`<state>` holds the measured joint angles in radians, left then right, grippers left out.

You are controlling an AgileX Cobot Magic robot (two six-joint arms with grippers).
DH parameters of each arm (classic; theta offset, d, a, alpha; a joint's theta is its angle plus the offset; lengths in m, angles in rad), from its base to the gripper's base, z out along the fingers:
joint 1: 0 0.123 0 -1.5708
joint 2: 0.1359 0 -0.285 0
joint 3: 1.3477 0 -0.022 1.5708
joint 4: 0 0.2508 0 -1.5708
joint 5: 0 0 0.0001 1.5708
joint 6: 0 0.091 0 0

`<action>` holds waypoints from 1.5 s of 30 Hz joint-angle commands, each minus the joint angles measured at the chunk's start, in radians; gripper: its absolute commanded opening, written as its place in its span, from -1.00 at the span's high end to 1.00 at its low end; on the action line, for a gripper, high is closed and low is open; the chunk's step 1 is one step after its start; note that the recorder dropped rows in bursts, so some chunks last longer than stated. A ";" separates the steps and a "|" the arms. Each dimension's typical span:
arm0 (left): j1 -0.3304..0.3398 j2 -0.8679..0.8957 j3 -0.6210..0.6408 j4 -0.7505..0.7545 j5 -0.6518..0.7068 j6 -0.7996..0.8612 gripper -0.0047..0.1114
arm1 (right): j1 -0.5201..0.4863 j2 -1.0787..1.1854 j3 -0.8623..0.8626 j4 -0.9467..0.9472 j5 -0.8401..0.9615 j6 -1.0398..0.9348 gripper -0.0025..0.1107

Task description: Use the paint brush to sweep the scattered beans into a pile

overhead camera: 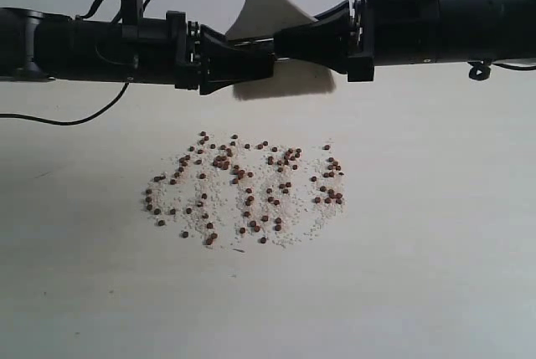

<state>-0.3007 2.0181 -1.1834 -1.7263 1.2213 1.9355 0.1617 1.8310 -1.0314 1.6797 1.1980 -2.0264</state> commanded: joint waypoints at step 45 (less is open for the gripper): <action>0.025 -0.003 -0.005 0.171 0.000 0.043 0.92 | -0.091 -0.156 -0.014 0.057 0.006 0.112 -0.31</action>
<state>-0.2673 2.0181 -1.1851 -1.5716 1.2121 1.9929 0.0546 1.6810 -1.0395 1.7318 1.2011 -1.8989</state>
